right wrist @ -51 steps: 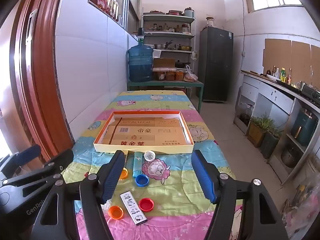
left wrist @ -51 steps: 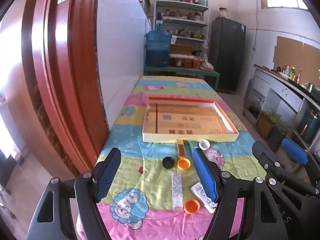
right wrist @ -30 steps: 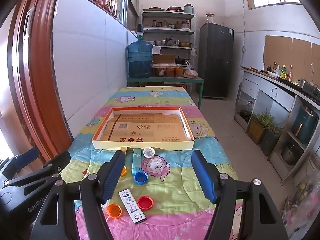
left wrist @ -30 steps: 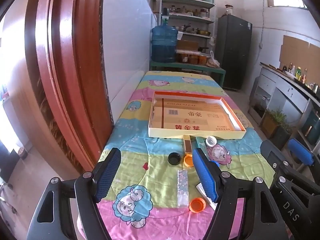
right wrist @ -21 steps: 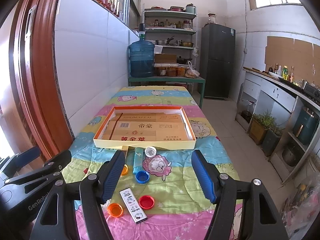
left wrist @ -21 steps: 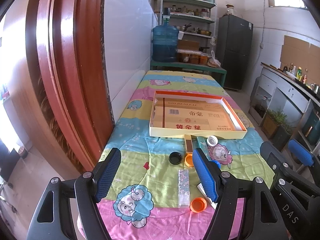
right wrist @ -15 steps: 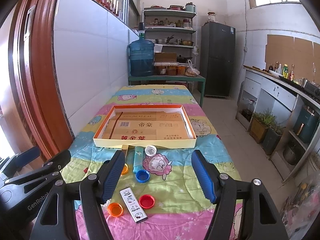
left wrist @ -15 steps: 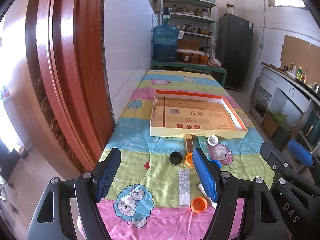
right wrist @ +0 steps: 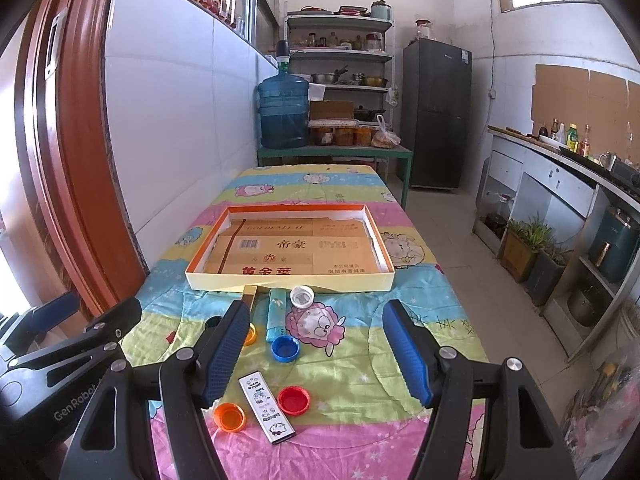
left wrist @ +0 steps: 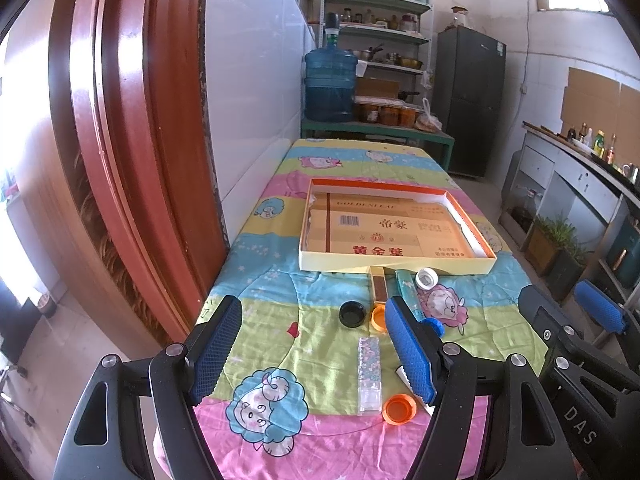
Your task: Organize rigid objects
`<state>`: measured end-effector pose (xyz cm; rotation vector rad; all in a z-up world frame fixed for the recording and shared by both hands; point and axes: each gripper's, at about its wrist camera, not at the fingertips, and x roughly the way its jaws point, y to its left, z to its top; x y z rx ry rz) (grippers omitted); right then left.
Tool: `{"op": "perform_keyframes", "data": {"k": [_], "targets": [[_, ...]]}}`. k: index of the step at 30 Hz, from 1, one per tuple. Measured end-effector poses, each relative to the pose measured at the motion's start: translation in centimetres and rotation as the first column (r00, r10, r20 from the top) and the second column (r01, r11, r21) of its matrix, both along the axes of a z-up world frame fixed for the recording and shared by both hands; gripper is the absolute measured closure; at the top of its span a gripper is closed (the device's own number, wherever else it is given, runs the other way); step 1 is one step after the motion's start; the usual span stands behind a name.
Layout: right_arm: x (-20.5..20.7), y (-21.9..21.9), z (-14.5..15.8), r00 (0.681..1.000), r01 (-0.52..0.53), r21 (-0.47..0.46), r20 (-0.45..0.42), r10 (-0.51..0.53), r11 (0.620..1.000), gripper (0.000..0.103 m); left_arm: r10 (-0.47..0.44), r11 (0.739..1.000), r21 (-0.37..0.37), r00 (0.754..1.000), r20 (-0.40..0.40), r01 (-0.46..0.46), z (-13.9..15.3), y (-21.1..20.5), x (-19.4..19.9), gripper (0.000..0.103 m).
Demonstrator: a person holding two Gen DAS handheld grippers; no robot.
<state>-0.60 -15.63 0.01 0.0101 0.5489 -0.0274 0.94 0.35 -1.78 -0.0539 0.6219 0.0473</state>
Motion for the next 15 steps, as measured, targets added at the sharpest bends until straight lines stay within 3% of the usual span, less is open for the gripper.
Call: {"op": "perform_keyframes", "data": {"k": [15], "targets": [[0.16,0.15,-0.33,1.000,-0.009,0.004,-0.010,0.009,1.000,0.034,-0.002,1.000,-0.003,1.000,-0.008,0.002,-0.31,-0.05,0.10,0.028]]}}
